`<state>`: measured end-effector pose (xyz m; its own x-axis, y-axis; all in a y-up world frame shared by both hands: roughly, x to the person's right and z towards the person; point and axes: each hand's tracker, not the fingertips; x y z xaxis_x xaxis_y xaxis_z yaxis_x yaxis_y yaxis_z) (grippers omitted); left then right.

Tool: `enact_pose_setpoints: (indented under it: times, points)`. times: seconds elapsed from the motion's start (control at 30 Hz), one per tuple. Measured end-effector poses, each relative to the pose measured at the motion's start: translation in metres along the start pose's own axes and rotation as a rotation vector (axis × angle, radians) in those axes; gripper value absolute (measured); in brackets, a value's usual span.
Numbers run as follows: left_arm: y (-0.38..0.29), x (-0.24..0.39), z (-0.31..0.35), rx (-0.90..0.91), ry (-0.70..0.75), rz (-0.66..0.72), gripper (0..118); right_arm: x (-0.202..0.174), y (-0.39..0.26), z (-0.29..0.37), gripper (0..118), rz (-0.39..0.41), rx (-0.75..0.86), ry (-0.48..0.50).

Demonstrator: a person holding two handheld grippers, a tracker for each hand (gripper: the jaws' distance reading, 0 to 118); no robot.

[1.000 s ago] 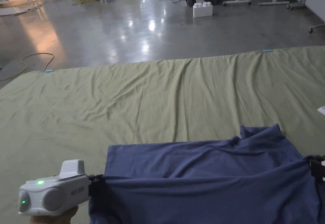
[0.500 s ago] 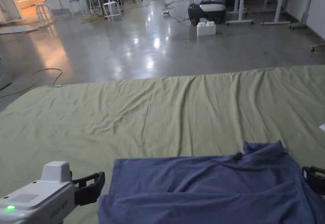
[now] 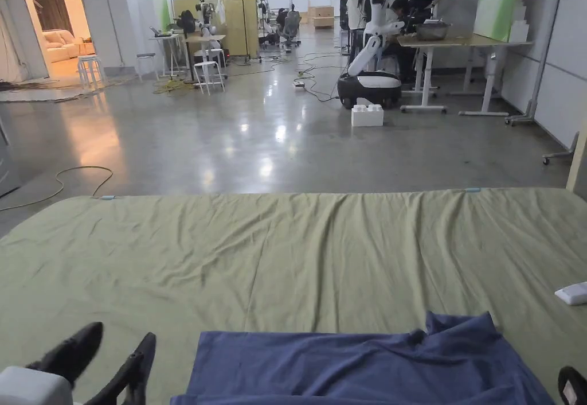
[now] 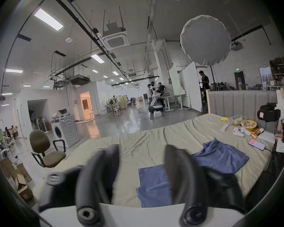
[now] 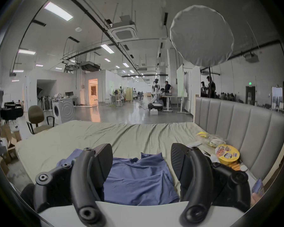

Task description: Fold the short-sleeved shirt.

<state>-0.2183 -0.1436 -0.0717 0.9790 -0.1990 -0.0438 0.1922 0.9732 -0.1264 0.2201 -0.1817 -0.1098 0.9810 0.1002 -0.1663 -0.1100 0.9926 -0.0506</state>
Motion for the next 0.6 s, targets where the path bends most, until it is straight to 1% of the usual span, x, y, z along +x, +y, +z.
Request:
enact_pose_setpoints:
  times: [0.03, 0.07, 0.1, 0.13, 0.17, 0.2, 0.23, 0.3, 0.4, 0.5, 0.6]
  points:
    - [-0.001, 0.002, 0.003, -0.005, 0.0, -0.003, 17, -0.004, -0.004, 0.003, 56, -0.034, -0.036, 0.029]
    - [-0.002, 0.006, 0.008, -0.003, 0.006, 0.009, 16, -0.002, -0.012, 0.007, 39, -0.02, -0.03, 0.04]
    - [-0.003, 0.007, 0.013, 0.008, 0.013, 0.038, 6, -0.005, -0.014, 0.009, 17, -0.021, -0.036, 0.037]
    - [-0.004, 0.005, 0.02, 0.039, -0.02, 0.049, 0, -0.011, -0.017, 0.012, 7, 0.004, -0.035, 0.031]
    - [-0.006, 0.009, 0.026, 0.054, -0.044, 0.071, 0, -0.014, -0.019, 0.015, 6, 0.028, -0.037, 0.019]
    - [-0.008, 0.011, 0.028, 0.05, -0.037, 0.072, 0, -0.014, -0.02, 0.016, 3, 0.035, -0.043, 0.032]
    - [-0.006, 0.015, 0.032, 0.038, -0.048, 0.076, 0, -0.015, -0.024, 0.016, 1, 0.012, -0.075, 0.047]
    - [-0.008, 0.021, 0.034, 0.02, -0.041, 0.09, 0, -0.017, -0.024, 0.016, 1, 0.031, -0.05, 0.039]
    - [-0.009, 0.017, 0.031, 0.003, -0.046, 0.12, 0, -0.017, -0.021, 0.011, 0, -0.021, -0.083, 0.048]
    - [-0.011, 0.01, 0.027, -0.01, -0.05, 0.162, 0, -0.015, -0.015, 0.008, 0, -0.026, -0.078, 0.049]
    - [-0.016, 0.005, 0.021, -0.044, -0.071, 0.162, 0, -0.013, -0.017, 0.006, 1, -0.053, -0.09, 0.045]
